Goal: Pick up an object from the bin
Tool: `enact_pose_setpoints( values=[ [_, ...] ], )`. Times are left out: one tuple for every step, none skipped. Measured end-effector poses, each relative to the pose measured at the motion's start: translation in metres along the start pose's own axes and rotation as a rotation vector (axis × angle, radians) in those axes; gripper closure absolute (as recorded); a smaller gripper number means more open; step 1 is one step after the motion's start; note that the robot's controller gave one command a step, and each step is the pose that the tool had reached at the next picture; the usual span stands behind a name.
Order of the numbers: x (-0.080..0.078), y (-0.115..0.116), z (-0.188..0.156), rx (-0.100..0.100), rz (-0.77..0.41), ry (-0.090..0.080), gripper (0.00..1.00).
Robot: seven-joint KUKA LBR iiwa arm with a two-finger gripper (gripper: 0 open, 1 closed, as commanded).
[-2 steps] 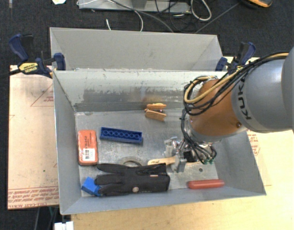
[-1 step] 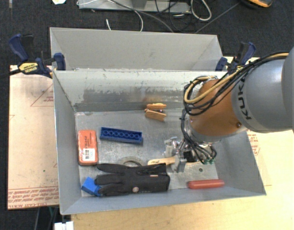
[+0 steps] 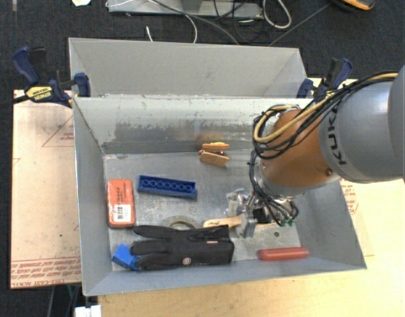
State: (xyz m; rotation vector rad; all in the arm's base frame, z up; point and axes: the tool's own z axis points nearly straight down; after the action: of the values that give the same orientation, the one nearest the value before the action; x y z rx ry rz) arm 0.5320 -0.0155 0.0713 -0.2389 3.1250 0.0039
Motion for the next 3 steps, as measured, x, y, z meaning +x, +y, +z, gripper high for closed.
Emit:
enact_pose_setpoints(
  values=[
    [0.0,0.002,-0.169,0.0,-0.046,-0.004,1.0],
    [0.001,0.002,-0.169,-0.001,-0.046,-0.002,1.0],
    [0.011,0.048,-0.103,-0.001,-0.063,-0.007,1.0]
  ],
)
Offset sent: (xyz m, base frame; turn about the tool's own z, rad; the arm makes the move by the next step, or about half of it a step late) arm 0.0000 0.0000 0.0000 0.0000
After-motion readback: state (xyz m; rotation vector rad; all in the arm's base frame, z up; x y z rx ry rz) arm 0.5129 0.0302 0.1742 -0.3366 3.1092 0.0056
